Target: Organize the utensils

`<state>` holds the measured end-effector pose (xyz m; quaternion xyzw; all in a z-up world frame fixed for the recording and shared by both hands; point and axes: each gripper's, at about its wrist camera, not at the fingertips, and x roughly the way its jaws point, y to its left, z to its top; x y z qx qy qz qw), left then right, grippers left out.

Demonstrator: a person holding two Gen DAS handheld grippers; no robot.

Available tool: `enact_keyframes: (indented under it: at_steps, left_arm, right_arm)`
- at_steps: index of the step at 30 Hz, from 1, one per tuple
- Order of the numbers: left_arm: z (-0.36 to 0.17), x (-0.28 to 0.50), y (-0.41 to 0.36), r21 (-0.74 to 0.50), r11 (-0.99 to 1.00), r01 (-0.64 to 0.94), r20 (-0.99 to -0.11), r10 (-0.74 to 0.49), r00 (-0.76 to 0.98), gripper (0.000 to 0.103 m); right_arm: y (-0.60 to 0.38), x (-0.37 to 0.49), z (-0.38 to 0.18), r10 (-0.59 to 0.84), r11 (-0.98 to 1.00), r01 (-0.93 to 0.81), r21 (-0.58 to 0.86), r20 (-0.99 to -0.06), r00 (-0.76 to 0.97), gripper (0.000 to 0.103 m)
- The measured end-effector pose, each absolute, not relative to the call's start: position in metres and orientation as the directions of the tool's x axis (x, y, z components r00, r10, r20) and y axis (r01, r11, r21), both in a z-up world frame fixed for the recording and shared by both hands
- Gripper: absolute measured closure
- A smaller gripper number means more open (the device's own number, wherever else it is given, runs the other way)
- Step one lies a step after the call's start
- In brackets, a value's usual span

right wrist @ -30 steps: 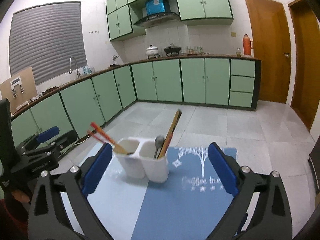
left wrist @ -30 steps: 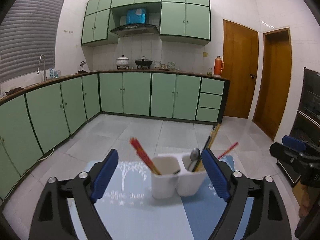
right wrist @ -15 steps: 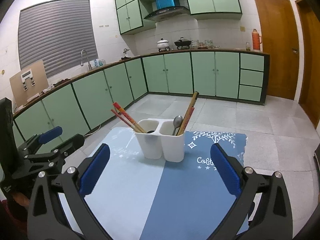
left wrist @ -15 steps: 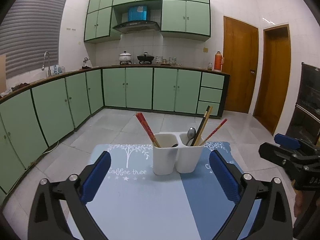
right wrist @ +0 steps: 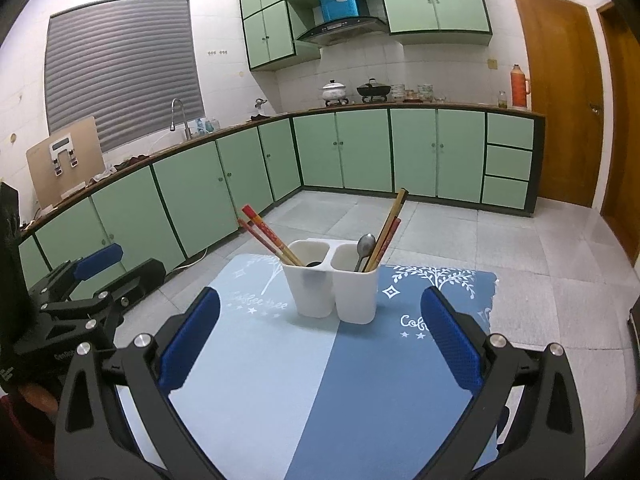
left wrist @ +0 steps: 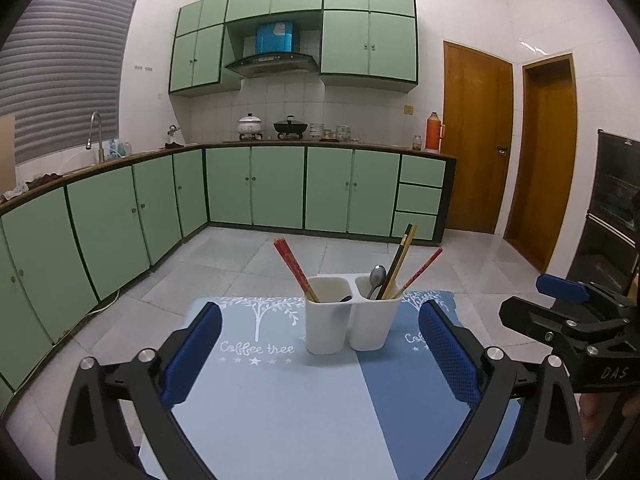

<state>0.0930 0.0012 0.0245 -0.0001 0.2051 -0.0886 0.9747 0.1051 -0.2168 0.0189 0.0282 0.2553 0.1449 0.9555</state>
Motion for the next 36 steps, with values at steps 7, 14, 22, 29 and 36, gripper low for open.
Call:
enact_keyframes:
  at_steps: [7, 14, 22, 29, 36]
  left_arm:
    - [0.0255, 0.09, 0.0039, -0.036, 0.986, 0.166, -0.397, -0.166, 0.903, 0.006]
    - [0.0256, 0.0889, 0.0042, -0.034, 0.986, 0.166, -0.396, -0.166, 0.903, 0.006]
    - [0.0259, 0.0883, 0.0044, -0.032, 0.986, 0.166, -0.396, -0.165, 0.903, 0.006]
    - [0.0258, 0.0884, 0.0045, -0.033, 0.986, 0.166, -0.397, -0.165, 0.903, 0.006]
    - [0.0259, 0.0879, 0.005, -0.033, 0.986, 0.165, -0.397, -0.164, 0.903, 0.006]
  right_arm:
    - [-0.2138, 0.1043, 0.0206, 0.293, 0.956, -0.264, 0.127, -0.477, 0.829, 0.006]
    - [-0.2124, 0.103, 0.0218, 0.295, 0.955, -0.268, 0.126, -0.474, 0.829, 0.006]
    - [-0.2122, 0.1029, 0.0216, 0.295, 0.955, -0.267, 0.127, -0.474, 0.83, 0.006]
    - [-0.2121, 0.1029, 0.0212, 0.296, 0.955, -0.268, 0.127, -0.474, 0.829, 0.006]
    - [-0.2097, 0.1018, 0.0208, 0.296, 0.955, -0.27, 0.125, -0.475, 0.829, 0.006]
